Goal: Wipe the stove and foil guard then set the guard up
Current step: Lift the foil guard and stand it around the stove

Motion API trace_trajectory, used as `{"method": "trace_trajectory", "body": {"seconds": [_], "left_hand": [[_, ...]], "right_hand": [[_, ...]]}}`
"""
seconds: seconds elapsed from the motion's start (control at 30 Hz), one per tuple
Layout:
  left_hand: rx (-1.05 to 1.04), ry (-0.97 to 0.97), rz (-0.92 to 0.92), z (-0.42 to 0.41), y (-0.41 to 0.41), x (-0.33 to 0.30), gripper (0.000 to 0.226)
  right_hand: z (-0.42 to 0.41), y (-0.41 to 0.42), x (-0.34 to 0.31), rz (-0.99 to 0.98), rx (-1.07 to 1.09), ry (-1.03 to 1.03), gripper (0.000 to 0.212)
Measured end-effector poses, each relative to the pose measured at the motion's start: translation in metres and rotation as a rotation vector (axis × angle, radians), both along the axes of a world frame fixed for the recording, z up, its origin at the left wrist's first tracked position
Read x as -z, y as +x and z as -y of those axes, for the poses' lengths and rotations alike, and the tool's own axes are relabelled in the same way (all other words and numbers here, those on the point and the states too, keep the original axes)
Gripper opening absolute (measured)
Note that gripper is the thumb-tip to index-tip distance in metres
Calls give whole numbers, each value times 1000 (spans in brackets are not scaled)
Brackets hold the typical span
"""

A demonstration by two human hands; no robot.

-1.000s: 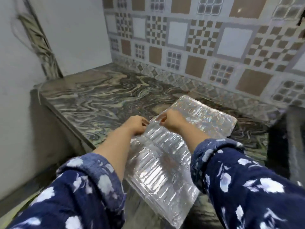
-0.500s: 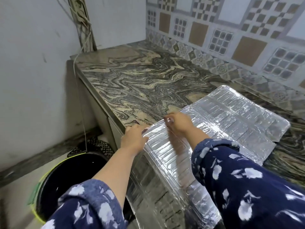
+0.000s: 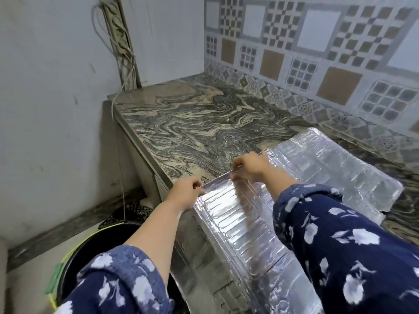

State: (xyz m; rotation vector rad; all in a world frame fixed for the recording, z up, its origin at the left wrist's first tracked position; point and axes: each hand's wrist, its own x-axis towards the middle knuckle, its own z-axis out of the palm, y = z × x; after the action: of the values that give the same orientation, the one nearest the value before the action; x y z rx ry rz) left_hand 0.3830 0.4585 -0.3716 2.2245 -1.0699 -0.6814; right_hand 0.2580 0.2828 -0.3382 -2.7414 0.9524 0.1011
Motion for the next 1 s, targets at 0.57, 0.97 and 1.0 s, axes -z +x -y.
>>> {"method": "trace_trajectory", "body": {"seconds": [0.57,0.97,1.0], "left_hand": [[36,-345,801,38,38,-215,37],[28,-357,885,37,61,-220,49],[42,-377,884,36,62,-219,50]], "right_hand": [[13,3,-189,685,112,-248,12],[38,-21,-178,689,262,-407,24],[40,-22,-176,714,269,-382,23]]}}
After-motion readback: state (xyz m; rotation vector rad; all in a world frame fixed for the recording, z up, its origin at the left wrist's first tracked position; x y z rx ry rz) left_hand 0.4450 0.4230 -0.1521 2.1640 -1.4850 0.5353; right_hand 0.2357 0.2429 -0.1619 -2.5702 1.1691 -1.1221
